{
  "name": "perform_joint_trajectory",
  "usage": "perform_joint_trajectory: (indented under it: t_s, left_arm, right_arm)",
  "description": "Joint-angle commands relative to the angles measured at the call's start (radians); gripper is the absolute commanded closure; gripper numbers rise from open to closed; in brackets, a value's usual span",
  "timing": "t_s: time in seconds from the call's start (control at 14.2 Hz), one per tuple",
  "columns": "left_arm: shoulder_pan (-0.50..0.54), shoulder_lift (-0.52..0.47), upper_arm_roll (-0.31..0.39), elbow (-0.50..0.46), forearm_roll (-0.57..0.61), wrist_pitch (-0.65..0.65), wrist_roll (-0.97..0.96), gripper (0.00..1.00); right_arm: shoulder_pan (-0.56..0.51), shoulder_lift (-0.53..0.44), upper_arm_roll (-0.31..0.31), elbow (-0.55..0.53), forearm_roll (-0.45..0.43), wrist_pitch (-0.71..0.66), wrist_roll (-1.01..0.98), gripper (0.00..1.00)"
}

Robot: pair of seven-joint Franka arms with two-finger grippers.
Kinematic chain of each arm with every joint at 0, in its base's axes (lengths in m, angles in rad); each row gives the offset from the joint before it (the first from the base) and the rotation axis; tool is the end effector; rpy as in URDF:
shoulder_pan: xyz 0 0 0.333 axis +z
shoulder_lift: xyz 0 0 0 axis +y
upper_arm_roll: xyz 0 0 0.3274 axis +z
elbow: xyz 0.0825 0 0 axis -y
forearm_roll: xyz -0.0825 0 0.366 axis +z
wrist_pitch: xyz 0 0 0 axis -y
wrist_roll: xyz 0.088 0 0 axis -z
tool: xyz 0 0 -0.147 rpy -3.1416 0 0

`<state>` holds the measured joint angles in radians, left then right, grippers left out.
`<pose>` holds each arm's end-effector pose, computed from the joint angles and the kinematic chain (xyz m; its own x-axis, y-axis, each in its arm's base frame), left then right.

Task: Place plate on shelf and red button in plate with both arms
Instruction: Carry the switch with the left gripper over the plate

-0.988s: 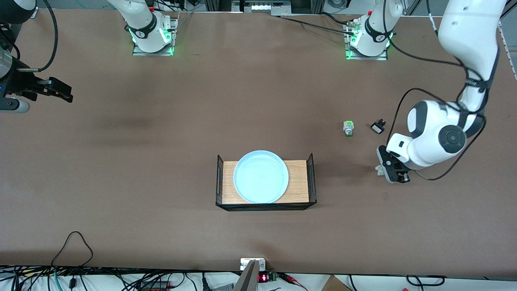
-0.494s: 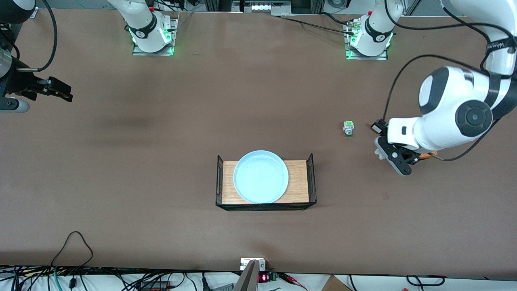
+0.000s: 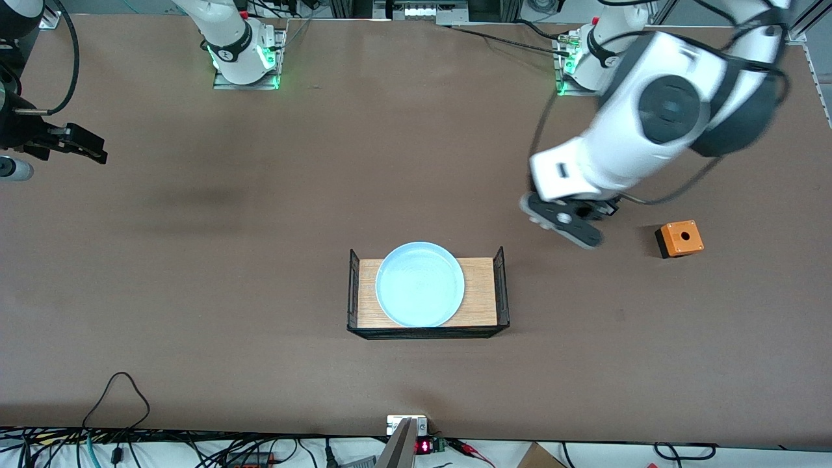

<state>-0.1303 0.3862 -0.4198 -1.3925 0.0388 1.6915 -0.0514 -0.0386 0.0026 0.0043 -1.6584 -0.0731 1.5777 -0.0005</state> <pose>0.5731 -0.2986 0.4737 0.8832 -0.4649 -0.0611 -0.4567 -0.8824 0.1127 0.5301 -0.0289 0.5560 0.9960 -0.0332 -0.0833 -0.0271 -0.9970 0.0727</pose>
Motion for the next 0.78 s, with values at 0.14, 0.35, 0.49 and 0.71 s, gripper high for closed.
perform_joint_trajectory:
  t_s: [0.14,0.35,0.49,0.71]
  left_arm:
    - [-0.185,0.250,0.054,0.269,0.036,0.069,-0.247,0.76]
    - [-0.248,0.351,0.128,0.348,0.041,0.178,-0.262,0.76]
    - [-0.258,0.382,0.148,0.351,0.041,0.282,-0.260,0.76]
    - [-0.262,0.422,0.150,0.351,0.041,0.388,-0.251,0.76]
  right_arm:
    - [0.003,-0.009,0.008,0.008,0.021,-0.018,-0.003,0.00]
    - [0.005,-0.010,0.010,0.009,0.018,-0.016,-0.004,0.00]
    - [0.005,-0.010,0.008,0.011,0.019,-0.015,-0.003,0.00]
    - [0.003,-0.010,0.005,0.012,0.019,-0.019,-0.001,0.00]
